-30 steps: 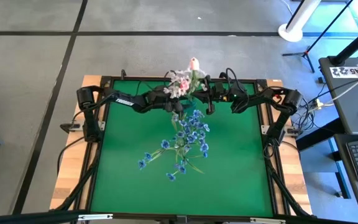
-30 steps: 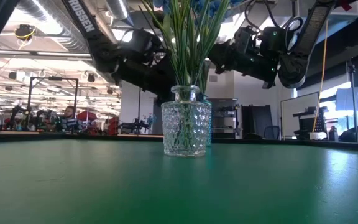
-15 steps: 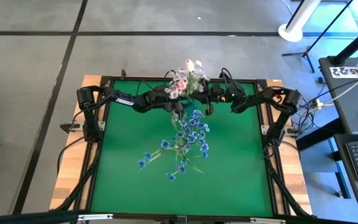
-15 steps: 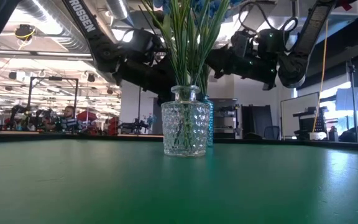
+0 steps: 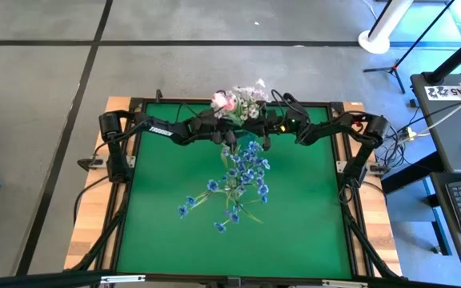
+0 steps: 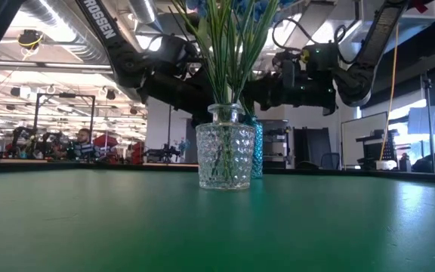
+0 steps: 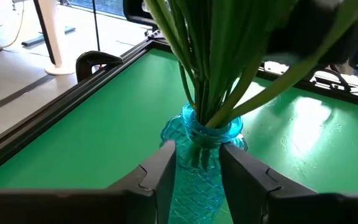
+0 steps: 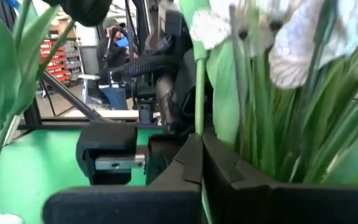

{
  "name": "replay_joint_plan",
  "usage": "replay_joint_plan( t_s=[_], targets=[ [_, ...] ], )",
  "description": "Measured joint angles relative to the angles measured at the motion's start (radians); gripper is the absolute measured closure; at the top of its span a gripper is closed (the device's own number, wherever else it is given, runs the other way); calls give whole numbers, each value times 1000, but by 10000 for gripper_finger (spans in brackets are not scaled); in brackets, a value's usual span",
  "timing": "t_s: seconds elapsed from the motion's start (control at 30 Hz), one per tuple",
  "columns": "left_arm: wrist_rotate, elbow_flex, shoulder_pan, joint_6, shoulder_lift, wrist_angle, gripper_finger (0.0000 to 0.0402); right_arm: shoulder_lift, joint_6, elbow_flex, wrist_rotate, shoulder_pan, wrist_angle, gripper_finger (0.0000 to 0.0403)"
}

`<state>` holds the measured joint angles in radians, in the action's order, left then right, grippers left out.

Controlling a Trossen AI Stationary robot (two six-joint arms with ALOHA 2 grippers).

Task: Sort flowers into vase by color
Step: Put the pink tulip into the blue vase

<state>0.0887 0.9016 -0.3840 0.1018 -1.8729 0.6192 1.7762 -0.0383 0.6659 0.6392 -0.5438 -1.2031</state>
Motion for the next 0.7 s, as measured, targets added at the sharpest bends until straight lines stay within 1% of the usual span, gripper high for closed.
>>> replay_joint_plan(
  t_s=[0.13, 0.27, 0.37, 0.47, 0.7],
  targets=[
    [-34, -1, 2, 2, 2, 5, 286, -3, 2, 0, 0, 0, 17, 403],
    [-39, -2, 2, 10, 4, 6, 282, -29, 2, -1, 4, 0, 48, 403],
    [-42, -2, 1, 15, 5, 6, 273, -67, 13, -2, 7, -1, 102, 403],
    [-44, -2, 1, 19, 5, 2, 263, -116, 53, -2, -3, 0, 195, 403],
    [-49, -2, 0, 19, 6, -5, 246, -223, 180, -1, -92, 1, 459, 403]
  ],
)
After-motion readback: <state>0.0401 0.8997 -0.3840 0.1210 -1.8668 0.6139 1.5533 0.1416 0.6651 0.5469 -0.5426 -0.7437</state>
